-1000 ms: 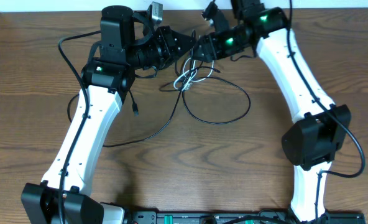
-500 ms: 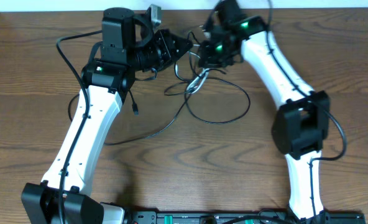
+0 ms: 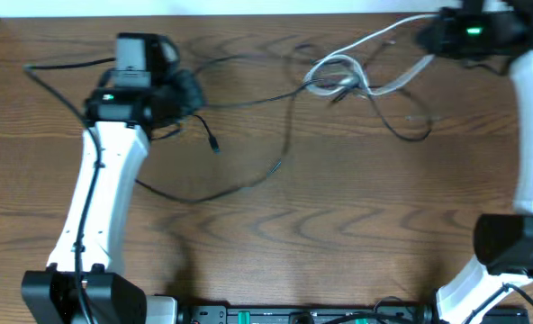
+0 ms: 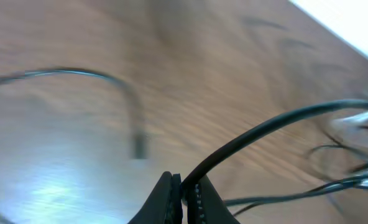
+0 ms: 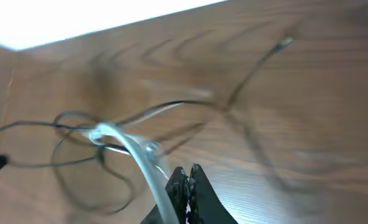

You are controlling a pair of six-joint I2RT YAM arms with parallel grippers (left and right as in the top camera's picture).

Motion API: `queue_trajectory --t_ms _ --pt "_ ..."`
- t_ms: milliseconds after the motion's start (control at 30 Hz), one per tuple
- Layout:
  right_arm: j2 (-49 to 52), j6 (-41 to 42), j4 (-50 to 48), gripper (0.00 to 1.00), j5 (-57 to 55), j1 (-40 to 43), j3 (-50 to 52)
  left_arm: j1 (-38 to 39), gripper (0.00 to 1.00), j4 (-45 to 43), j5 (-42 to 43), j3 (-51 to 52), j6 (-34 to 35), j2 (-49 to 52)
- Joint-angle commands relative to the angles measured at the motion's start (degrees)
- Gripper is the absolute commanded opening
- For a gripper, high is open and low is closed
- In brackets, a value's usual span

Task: Untangle cables
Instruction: 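Pull the white cable to the top-right corner with the right gripper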

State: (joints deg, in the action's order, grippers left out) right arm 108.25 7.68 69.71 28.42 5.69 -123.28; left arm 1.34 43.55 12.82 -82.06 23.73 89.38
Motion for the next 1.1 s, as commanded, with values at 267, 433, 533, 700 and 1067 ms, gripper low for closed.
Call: queue_trajectory --t_ms 267,433,533,700,1067 --pt "0.9 -3.4 1.2 0.01 -5.5 11.2 0.0 -5.3 0.08 5.7 -7.6 -0.3 -13.7 0.1" --pt "0.8 1.0 0.1 0.01 -12.6 16.5 -1.4 -5.3 0.07 5.8 -13.2 -0.3 -15.1 0.1" --pt "0.7 2.1 0.4 0.01 -12.4 18.9 -3.6 -5.3 0.08 5.5 -17.9 -0.3 -14.8 0.1" --pt "0.7 3.1 1.9 0.01 -12.4 19.9 -9.2 -5.3 0.07 5.0 -27.5 -0.3 -7.7 0.3" --pt "2.4 2.8 0.9 0.01 -20.9 17.6 -14.3 -5.3 0.07 5.3 -21.9 -0.3 -6.5 0.3"
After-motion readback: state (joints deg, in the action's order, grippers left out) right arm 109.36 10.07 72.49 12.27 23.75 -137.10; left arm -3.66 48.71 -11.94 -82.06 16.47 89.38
